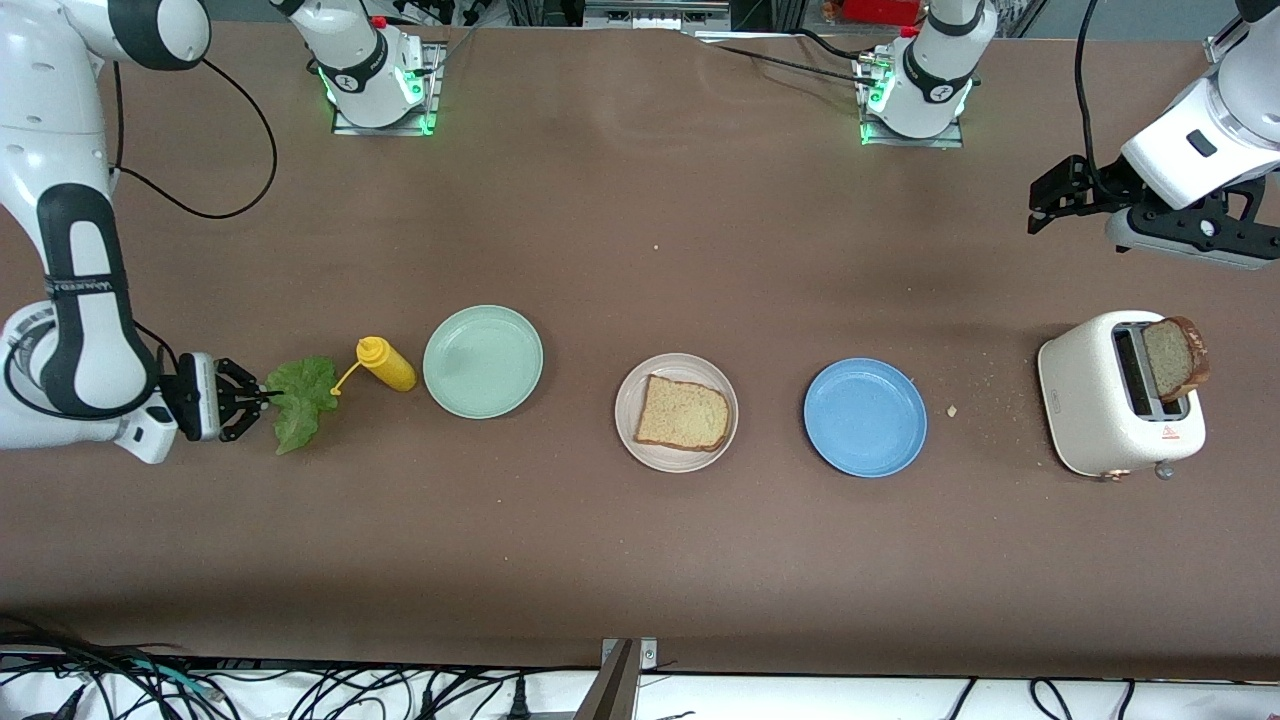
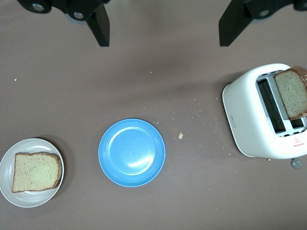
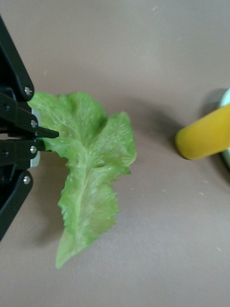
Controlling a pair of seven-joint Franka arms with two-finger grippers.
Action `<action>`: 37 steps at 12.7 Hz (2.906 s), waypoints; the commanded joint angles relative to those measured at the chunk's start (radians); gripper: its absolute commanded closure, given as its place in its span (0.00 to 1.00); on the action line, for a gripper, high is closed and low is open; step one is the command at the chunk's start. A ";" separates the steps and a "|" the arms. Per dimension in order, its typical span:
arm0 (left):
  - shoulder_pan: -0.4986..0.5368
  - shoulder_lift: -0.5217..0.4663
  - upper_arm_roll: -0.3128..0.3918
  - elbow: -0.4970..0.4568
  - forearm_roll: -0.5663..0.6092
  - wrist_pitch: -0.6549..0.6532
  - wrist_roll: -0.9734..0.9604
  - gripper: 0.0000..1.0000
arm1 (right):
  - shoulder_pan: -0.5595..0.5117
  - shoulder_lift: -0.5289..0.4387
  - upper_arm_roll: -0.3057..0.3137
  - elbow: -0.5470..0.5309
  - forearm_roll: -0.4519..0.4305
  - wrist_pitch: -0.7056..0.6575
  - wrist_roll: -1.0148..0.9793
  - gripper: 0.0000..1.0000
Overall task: Make sandwich in beige plate with both arms
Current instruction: 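Lift the lettuce leaf up with the right gripper, then carry the lettuce leaf with the right gripper over the beige plate, then lower the lettuce onto the bread and open the right gripper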
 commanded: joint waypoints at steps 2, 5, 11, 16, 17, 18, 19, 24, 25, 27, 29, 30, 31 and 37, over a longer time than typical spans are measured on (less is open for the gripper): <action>0.001 -0.008 0.002 -0.006 -0.009 -0.008 0.007 0.00 | 0.037 -0.167 0.015 -0.033 -0.047 -0.107 0.179 1.00; 0.001 -0.008 0.001 -0.006 -0.009 -0.008 0.007 0.00 | 0.106 -0.296 0.013 -0.036 -0.048 -0.198 0.332 1.00; 0.001 -0.013 0.002 -0.003 -0.009 -0.036 0.007 0.00 | 0.250 -0.434 -0.034 -0.021 0.109 -0.393 0.593 1.00; 0.019 -0.008 0.002 0.012 -0.009 -0.036 0.008 0.00 | 0.542 -0.355 -0.167 -0.010 0.338 -0.236 0.820 1.00; 0.019 -0.008 0.002 0.012 -0.009 -0.036 0.008 0.00 | 0.625 -0.323 -0.213 -0.002 0.388 -0.186 0.867 1.00; 0.019 -0.008 0.002 0.012 -0.009 -0.036 0.008 0.00 | 0.690 -0.280 -0.244 0.015 0.440 -0.131 0.886 1.00; 0.021 -0.008 0.002 0.012 -0.009 -0.036 0.008 0.00 | 0.747 -0.225 -0.278 0.038 0.491 -0.081 0.908 1.00; 0.026 -0.008 0.002 0.014 -0.009 -0.036 0.008 0.00 | 0.942 -0.036 -0.346 0.099 0.755 0.240 1.068 1.00; 0.026 -0.008 0.002 0.014 -0.009 -0.036 0.008 0.00 | 0.968 0.004 -0.338 0.105 0.789 0.341 1.089 1.00; 0.026 -0.008 0.002 0.014 -0.009 -0.036 0.008 0.00 | 1.040 0.079 -0.335 0.119 0.913 0.502 1.089 1.00; 0.026 -0.008 0.002 0.014 -0.009 -0.036 0.008 0.00 | 1.100 0.147 -0.333 0.139 1.004 0.629 1.090 1.00; 0.026 -0.008 0.002 0.014 -0.009 -0.036 0.008 0.00 | 1.120 0.165 -0.327 0.139 1.013 0.679 1.092 1.00; 0.029 -0.008 0.002 0.014 -0.009 -0.035 0.008 0.00 | 1.130 0.170 -0.300 0.136 1.013 0.716 1.092 1.00; 0.030 -0.008 0.002 0.014 -0.009 -0.036 0.008 0.00 | 1.123 0.165 -0.215 0.029 1.004 0.759 1.072 1.00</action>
